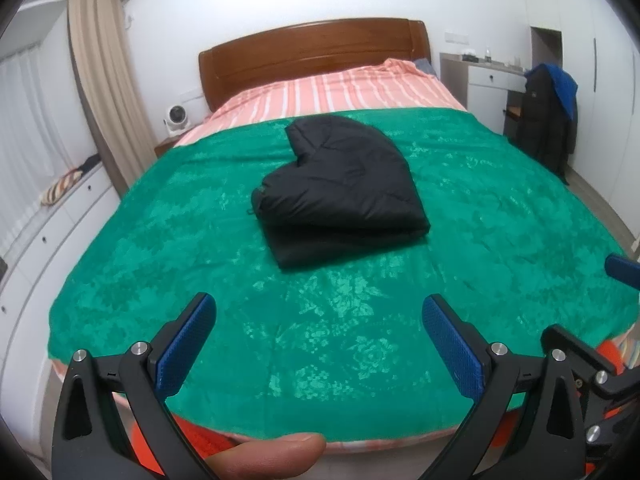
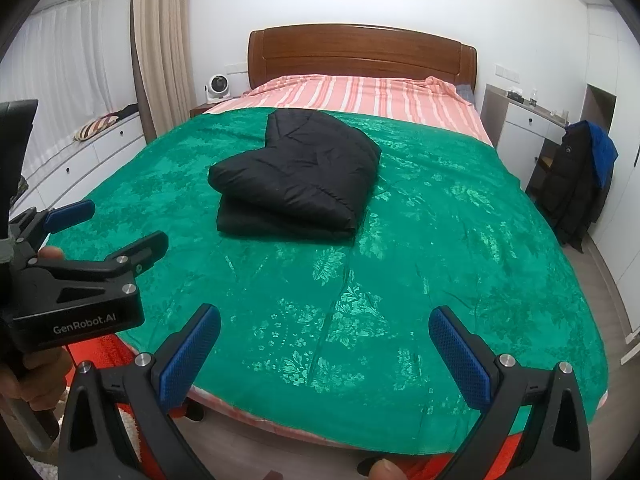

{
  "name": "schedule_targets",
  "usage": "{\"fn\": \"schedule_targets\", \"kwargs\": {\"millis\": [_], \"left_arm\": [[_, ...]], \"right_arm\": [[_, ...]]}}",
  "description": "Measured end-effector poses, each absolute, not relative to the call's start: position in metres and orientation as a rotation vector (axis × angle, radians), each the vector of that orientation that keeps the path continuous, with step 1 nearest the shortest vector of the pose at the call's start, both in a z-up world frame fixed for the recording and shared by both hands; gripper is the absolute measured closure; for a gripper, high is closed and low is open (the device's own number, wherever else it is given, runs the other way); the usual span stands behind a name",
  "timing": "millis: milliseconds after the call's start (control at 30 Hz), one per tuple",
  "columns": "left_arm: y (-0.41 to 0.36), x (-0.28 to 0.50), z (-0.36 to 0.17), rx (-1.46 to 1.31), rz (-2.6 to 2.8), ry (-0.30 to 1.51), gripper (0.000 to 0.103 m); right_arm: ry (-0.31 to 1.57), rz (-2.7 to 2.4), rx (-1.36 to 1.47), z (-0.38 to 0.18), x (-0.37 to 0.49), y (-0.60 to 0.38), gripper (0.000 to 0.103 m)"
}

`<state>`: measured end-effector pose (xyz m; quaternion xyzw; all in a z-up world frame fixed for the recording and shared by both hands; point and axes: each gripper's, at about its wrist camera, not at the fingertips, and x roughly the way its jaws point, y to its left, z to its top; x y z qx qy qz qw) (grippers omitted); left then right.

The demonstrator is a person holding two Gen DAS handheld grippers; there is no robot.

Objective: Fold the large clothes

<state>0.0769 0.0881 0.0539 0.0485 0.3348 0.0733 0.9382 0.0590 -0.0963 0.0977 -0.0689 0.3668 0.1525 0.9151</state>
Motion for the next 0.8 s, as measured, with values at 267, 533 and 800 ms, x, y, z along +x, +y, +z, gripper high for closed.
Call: {"fn": "schedule_targets", "kwargs": {"millis": [267, 533, 800], "left_arm": [[0.0874, 0.0794, 0.0515, 0.097, 0.148, 0.69, 0.0], [0.0857, 0.0808, 0.0504, 0.099, 0.143, 0.691, 0.0], [0.085, 0.0775, 0.0507, 0.097, 0.142, 0.673, 0.0]], "right_arm": [[0.759, 0.304, -0.146, 0.0949, 0.0611, -0.0976, 0.0], [0.743, 0.29, -0.149, 0.0974, 0.0607, -0.0998, 0.0], [0.747, 0.287, -0.145, 0.0965, 0.0621, -0.1006, 0.0]]}}
